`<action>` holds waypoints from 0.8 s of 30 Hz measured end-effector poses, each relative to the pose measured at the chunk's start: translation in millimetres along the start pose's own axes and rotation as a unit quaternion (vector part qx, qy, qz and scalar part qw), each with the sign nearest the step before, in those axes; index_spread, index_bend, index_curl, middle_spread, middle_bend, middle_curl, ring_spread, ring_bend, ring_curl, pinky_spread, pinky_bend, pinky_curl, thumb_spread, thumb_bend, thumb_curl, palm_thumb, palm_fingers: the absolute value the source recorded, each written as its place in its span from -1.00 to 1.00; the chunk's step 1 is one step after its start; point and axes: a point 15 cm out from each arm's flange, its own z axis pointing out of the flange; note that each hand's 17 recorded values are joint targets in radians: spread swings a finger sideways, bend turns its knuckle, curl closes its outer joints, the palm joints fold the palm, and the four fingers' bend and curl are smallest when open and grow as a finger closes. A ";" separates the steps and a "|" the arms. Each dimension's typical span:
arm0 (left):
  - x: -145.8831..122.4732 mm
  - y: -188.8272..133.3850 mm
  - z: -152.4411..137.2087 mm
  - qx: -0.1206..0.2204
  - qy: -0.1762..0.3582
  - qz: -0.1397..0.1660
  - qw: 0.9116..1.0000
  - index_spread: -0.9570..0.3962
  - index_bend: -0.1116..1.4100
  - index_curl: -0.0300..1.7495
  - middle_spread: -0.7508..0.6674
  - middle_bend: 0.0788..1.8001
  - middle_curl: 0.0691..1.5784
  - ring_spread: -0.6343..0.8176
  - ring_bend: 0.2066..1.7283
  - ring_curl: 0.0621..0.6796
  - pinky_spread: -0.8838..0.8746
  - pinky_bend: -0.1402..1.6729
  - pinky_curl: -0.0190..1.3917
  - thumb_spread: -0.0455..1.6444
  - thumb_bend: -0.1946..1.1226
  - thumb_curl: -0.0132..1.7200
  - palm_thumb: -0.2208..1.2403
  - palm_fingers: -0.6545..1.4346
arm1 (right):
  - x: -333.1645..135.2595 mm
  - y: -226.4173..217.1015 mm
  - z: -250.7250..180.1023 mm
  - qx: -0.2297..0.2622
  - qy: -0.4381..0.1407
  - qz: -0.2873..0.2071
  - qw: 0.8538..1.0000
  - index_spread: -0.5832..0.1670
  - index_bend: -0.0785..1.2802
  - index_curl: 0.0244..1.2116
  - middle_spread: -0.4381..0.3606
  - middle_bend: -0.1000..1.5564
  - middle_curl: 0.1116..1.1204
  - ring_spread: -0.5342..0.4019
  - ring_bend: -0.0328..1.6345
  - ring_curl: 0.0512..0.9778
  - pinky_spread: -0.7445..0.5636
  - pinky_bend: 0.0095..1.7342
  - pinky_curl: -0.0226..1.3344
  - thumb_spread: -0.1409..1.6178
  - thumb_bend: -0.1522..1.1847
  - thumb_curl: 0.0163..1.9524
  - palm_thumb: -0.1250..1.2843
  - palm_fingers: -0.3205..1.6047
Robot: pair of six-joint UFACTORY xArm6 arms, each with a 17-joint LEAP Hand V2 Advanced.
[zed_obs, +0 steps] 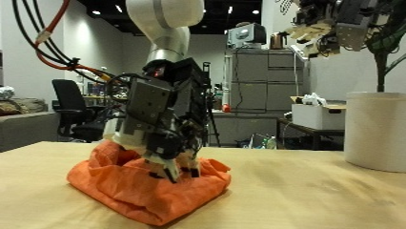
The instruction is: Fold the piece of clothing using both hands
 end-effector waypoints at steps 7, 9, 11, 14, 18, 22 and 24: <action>20.3 -2.6 -11.4 0.021 0.041 0.021 0.999 0.73 -0.68 -0.69 0.63 -0.91 -0.76 0.57 -0.73 -0.46 0.58 -0.56 -0.52 0.62 -0.71 -0.50 0.26 -0.48 | 5.8 5.7 3.6 -0.009 -0.002 0.004 1.000 -0.43 -0.65 -0.55 0.05 -0.57 -0.52 0.30 -0.48 -0.61 0.53 -0.53 -0.62 0.47 -0.79 -0.44 0.45 -0.42; 10.1 2.5 -18.4 0.036 0.055 0.011 0.998 0.73 -0.68 -0.69 0.64 -0.91 -0.77 0.58 -0.74 -0.46 0.58 -0.56 -0.52 0.63 -0.71 -0.50 0.27 -0.48 | 4.4 5.6 4.3 -0.010 -0.003 0.003 1.000 -0.44 -0.64 -0.55 0.05 -0.56 -0.52 0.29 -0.48 -0.61 0.52 -0.54 -0.62 0.47 -0.80 -0.44 0.44 -0.41; 3.0 8.7 -26.8 0.050 0.061 0.004 0.997 0.74 -0.68 -0.70 0.65 -0.90 -0.78 0.58 -0.74 -0.47 0.58 -0.56 -0.52 0.63 -0.71 -0.50 0.28 -0.48 | 0.6 7.3 7.6 -0.015 -0.005 0.000 1.000 -0.41 -0.64 -0.55 0.05 -0.56 -0.51 0.29 -0.48 -0.61 0.52 -0.55 -0.62 0.46 -0.79 -0.44 0.44 -0.41; -6.1 17.8 -33.5 0.063 0.066 -0.007 0.996 0.73 -0.67 -0.71 0.65 -0.90 -0.79 0.59 -0.75 -0.47 0.58 -0.57 -0.52 0.64 -0.72 -0.50 0.27 -0.47 | -4.2 19.1 22.5 -0.037 -0.015 0.001 0.999 -0.40 -0.64 -0.55 0.05 -0.56 -0.51 0.28 -0.49 -0.61 0.51 -0.56 -0.62 0.46 -0.79 -0.44 0.43 -0.40; -28.3 31.0 -42.7 0.085 0.075 -0.038 0.993 0.72 -0.67 -0.71 0.62 -0.89 -0.79 0.59 -0.76 -0.47 0.58 -0.57 -0.52 0.64 -0.72 -0.50 0.27 -0.46 | -5.1 22.4 23.2 -0.039 -0.015 0.001 0.999 -0.41 -0.64 -0.55 0.05 -0.56 -0.52 0.28 -0.49 -0.61 0.51 -0.57 -0.61 0.46 -0.79 -0.44 0.43 -0.40; -54.4 45.3 -34.6 0.078 0.083 -0.086 0.990 0.72 -0.66 -0.71 0.61 -0.90 -0.79 0.59 -0.76 -0.47 0.58 -0.58 -0.52 0.64 -0.72 -0.50 0.26 -0.45 | -9.8 23.0 24.2 -0.042 -0.017 -0.002 0.999 -0.41 -0.64 -0.55 0.07 -0.56 -0.52 0.29 -0.50 -0.61 0.50 -0.58 -0.61 0.46 -0.79 -0.44 0.43 -0.40; -65.9 51.5 -30.6 0.070 0.075 -0.111 0.989 0.72 -0.67 -0.71 0.60 -0.90 -0.79 0.59 -0.76 -0.47 0.58 -0.58 -0.52 0.64 -0.72 -0.50 0.25 -0.45 | -11.4 23.1 24.4 -0.044 -0.018 -0.004 0.999 -0.41 -0.64 -0.55 0.08 -0.56 -0.52 0.30 -0.50 -0.61 0.50 -0.59 -0.61 0.46 -0.79 -0.44 0.44 -0.40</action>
